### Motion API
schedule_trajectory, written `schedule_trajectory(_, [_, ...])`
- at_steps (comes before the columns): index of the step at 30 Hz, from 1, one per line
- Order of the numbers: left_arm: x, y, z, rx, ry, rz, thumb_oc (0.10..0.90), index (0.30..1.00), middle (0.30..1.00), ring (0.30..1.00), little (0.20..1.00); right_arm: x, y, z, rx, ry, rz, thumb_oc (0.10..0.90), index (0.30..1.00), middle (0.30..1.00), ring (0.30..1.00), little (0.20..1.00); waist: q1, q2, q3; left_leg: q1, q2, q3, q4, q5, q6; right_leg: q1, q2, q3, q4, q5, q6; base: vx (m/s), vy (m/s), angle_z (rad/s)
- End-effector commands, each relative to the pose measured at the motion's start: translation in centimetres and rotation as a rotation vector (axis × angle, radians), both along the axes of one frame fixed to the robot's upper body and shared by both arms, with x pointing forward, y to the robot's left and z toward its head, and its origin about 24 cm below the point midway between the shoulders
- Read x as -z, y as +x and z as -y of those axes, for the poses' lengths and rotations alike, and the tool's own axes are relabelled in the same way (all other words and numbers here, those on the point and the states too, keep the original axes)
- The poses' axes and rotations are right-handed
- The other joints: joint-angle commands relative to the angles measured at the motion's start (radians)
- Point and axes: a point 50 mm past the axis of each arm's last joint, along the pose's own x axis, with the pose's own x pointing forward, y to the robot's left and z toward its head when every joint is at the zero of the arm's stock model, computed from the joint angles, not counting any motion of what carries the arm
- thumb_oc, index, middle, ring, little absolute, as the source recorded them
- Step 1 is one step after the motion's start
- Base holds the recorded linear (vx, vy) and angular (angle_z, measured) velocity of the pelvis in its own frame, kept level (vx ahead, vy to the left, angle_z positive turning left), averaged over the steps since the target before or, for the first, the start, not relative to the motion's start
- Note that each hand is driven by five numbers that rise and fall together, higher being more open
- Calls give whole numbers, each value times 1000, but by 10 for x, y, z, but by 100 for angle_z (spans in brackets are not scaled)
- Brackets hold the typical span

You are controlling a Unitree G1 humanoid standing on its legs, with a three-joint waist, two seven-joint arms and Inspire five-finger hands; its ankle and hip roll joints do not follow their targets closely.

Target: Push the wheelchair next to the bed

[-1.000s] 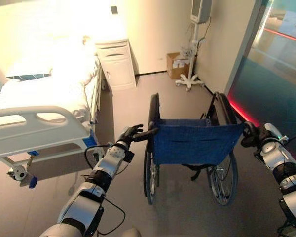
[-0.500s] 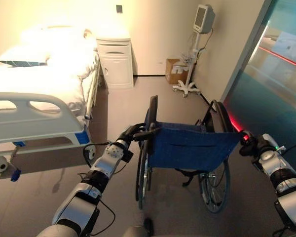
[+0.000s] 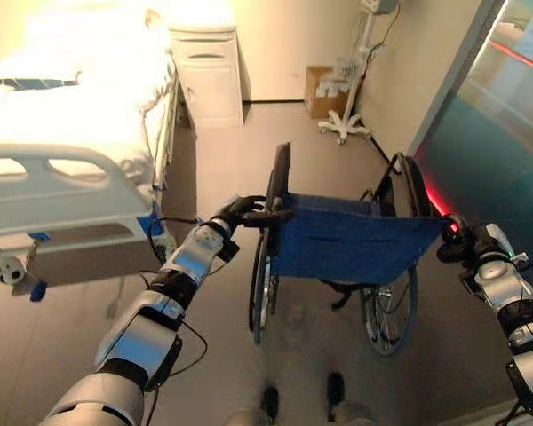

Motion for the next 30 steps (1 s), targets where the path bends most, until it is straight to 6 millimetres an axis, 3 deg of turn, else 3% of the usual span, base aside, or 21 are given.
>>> schedule_trajectory(1, [136,-93,-38,-77,328,-510,400,300,300,300,300,28,25,-128,-477,319,7,400,300,300,300,300,86,42,47,183,32,44,-117,-78,-57,-149,19,16,148,179,-63,259,-202,96])
schedule_trajectory(3, [143,-101,-42,-87,324,-504,400,300,300,300,300,30,21,-130,-483,320,1,400,300,300,300,300,84,39,46,200,74,62,-102,-74,-73,-120,27,-11,157,141,-72,337,-238,60])
schedule_trajectory(9, [149,-106,-34,-123,270,-467,400,300,300,300,300,33,17,-125,-479,310,-10,400,300,300,300,300,74,35,36,240,131,100,-143,-52,-119,-45,54,-69,90,114,-107,205,-160,46])
schedule_trajectory(21, [150,-108,-29,-144,219,-434,400,300,300,300,300,34,15,-127,-526,282,-8,400,300,300,300,300,70,51,26,254,169,139,-182,-18,-149,7,79,-100,84,65,-136,71,-61,15])
schedule_trajectory(30, [147,-102,-19,-133,193,-409,400,300,300,300,300,33,16,-129,-531,288,2,400,300,300,300,300,64,54,31,219,208,158,-114,46,-175,32,103,-112,89,34,-167,43,-59,5])
